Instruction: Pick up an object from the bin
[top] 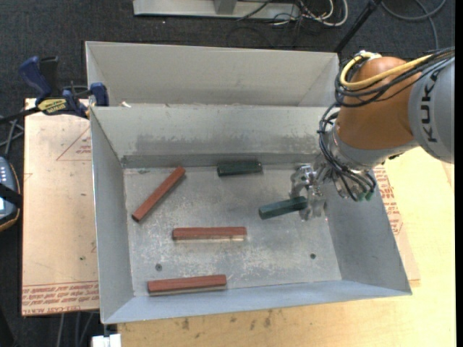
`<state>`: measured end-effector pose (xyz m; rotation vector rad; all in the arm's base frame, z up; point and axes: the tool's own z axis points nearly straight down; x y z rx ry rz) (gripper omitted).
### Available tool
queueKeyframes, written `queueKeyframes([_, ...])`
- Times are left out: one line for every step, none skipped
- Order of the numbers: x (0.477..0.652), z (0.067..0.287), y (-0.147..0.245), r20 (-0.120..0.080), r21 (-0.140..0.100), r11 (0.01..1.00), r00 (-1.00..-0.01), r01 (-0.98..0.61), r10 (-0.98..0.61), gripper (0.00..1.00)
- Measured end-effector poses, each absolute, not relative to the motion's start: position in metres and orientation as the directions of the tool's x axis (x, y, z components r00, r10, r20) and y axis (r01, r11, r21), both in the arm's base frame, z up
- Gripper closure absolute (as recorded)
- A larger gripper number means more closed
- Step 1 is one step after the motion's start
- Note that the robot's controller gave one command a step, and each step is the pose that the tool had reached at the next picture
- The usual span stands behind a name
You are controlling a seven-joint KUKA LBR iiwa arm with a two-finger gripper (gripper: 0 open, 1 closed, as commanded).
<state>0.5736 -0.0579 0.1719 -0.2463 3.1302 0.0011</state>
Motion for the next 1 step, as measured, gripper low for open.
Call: queueKeyframes([0.5642, 0.2084, -0.0565, 0.001, 0.001, 0.989, -0.989, -0.151, -0.151, 1.00])
